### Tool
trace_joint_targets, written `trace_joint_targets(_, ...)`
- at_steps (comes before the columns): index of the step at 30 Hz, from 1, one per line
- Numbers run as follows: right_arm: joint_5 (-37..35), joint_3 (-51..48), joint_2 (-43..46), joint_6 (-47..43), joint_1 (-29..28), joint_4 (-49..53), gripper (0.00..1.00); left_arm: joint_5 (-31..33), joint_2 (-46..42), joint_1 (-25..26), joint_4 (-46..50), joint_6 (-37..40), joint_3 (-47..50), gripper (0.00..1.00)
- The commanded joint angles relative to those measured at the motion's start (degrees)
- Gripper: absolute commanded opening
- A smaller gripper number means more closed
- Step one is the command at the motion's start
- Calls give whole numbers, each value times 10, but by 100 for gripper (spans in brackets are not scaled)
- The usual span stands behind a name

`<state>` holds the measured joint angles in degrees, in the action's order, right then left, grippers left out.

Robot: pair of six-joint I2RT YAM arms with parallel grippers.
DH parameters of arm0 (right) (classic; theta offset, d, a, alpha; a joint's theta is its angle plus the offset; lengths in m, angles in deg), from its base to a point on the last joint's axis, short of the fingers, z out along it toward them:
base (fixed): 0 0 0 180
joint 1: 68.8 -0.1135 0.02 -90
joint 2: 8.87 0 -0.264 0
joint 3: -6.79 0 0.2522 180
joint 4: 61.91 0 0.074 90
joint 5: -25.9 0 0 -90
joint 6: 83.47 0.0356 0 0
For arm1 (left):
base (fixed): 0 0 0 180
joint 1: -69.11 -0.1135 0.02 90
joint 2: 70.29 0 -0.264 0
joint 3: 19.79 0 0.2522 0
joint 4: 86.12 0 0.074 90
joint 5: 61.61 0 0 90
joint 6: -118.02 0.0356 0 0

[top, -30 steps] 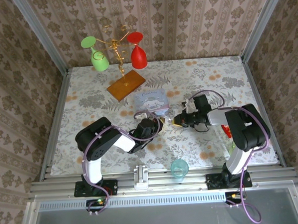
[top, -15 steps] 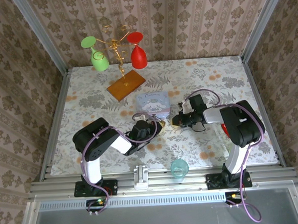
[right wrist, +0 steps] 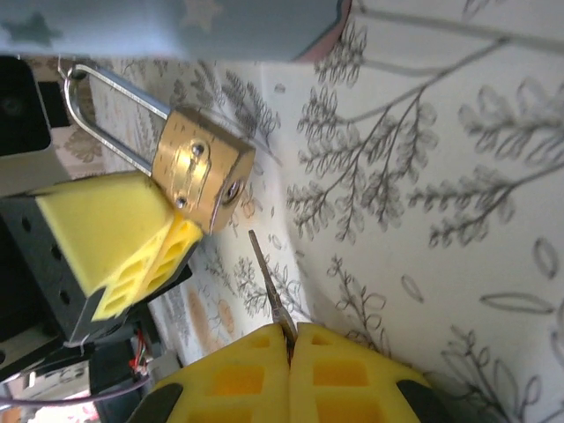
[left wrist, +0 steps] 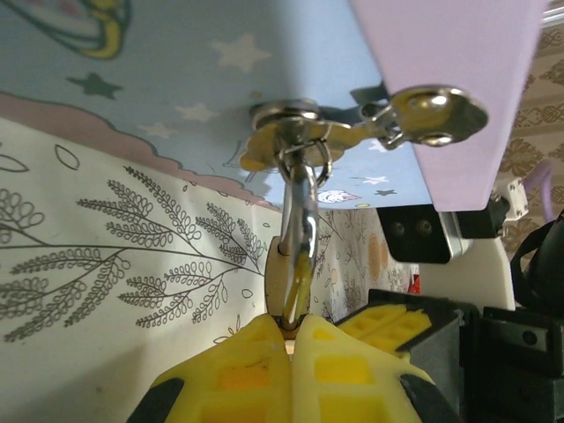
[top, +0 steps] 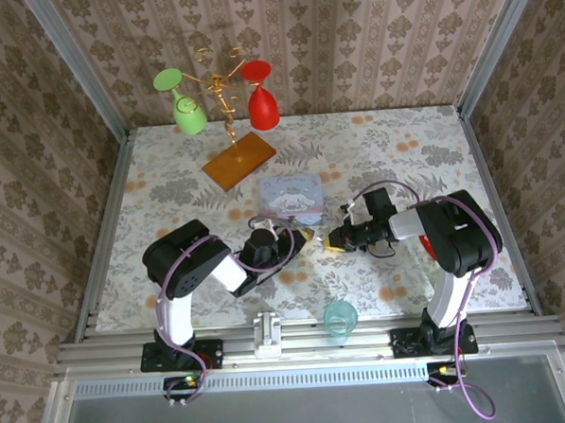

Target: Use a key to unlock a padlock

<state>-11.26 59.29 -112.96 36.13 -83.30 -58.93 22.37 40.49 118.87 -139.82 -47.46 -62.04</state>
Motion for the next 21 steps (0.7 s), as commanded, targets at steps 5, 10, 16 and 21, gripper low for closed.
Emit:
trace_joint_targets(5, 63, -17, -23, 49, 5, -67, 0, -7, -7, -5, -27, -14, 13, 0)
trace_joint_targets(10, 74, -7, -37, 65, 8, -86, 0, -6, -22, -5, -13, -12, 18, 0)
trace_joint_targets(16, 90, -4, -50, 82, 13, -122, 0, -8, -7, -3, -40, -28, 17, 0)
trace_joint_targets(21, 93, -1, -56, 80, 13, -120, 0, -5, -1, 0, -51, -35, 20, 0)
